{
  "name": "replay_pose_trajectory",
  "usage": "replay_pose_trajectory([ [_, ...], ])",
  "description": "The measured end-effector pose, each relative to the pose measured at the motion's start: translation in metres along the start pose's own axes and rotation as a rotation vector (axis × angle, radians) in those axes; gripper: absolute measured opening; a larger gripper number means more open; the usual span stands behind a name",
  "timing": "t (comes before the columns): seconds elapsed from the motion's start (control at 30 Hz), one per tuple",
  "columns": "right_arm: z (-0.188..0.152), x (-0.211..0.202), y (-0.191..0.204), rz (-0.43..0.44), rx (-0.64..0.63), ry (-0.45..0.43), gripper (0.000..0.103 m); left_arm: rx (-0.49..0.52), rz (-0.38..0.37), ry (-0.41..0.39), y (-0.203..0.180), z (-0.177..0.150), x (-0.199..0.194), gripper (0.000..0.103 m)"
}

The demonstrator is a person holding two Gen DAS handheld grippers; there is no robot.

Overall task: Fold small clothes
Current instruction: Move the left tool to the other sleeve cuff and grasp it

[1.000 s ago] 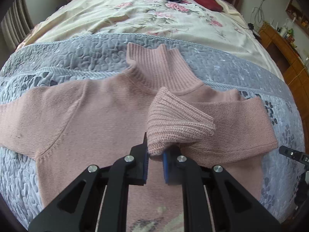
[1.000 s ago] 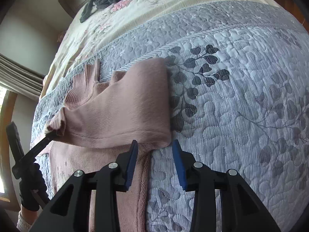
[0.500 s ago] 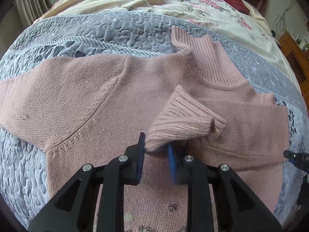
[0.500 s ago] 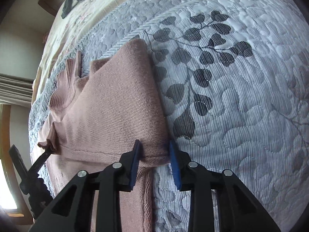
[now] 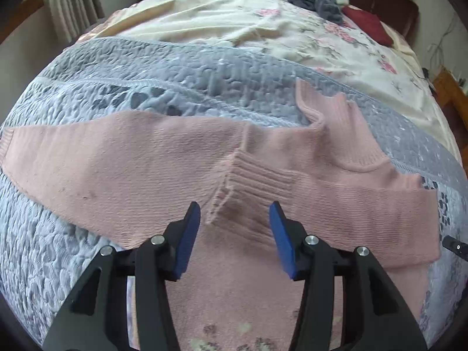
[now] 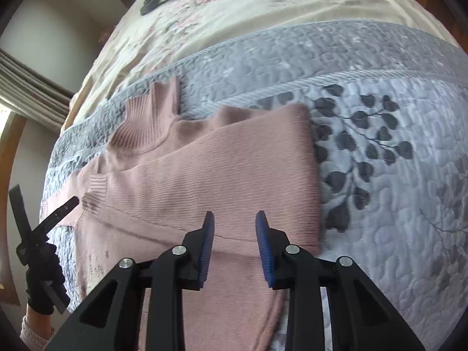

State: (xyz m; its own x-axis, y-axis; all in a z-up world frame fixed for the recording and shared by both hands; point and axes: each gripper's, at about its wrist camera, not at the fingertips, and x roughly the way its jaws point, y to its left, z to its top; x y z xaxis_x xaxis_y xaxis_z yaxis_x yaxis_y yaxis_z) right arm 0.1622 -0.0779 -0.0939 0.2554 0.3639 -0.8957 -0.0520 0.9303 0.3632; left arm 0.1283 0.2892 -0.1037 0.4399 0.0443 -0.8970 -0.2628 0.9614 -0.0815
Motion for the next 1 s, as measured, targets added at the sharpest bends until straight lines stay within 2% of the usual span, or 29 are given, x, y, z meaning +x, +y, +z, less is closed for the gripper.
replay_pose_trajectory([
  [0.13,0.006,0.031,0.022,0.010,-0.020,0.051,0.030,0.083,-0.056,0.033,-0.038,-0.005,0.023,0.052],
  [0.23,0.002,0.053,0.023,-0.031,-0.021,0.093,0.030,0.114,-0.036,0.103,-0.046,-0.013,0.049,0.052],
  [0.33,-0.008,0.068,0.014,-0.049,-0.007,0.118,0.028,0.150,-0.020,0.103,-0.044,-0.021,0.059,0.052],
  [0.4,-0.012,0.071,0.012,-0.049,-0.008,0.104,0.028,0.177,-0.013,0.097,-0.045,-0.024,0.060,0.053],
  [0.5,-0.011,0.073,0.017,-0.075,-0.018,0.110,0.029,0.175,-0.019,0.102,-0.045,-0.023,0.060,0.054],
  [0.6,-0.006,0.068,0.025,-0.106,-0.026,0.124,0.030,0.124,-0.057,0.115,-0.035,-0.016,0.052,0.054],
  [0.67,-0.004,0.056,0.035,-0.098,-0.041,0.101,0.034,0.074,-0.061,0.087,-0.018,-0.012,0.037,0.056],
  [0.73,-0.004,0.047,0.051,-0.073,-0.068,0.085,0.043,0.020,-0.046,0.053,0.010,-0.011,0.021,0.059],
  [1.0,-0.013,0.056,0.125,0.003,-0.203,0.107,0.048,-0.253,0.138,0.025,0.169,-0.023,-0.024,0.060],
])
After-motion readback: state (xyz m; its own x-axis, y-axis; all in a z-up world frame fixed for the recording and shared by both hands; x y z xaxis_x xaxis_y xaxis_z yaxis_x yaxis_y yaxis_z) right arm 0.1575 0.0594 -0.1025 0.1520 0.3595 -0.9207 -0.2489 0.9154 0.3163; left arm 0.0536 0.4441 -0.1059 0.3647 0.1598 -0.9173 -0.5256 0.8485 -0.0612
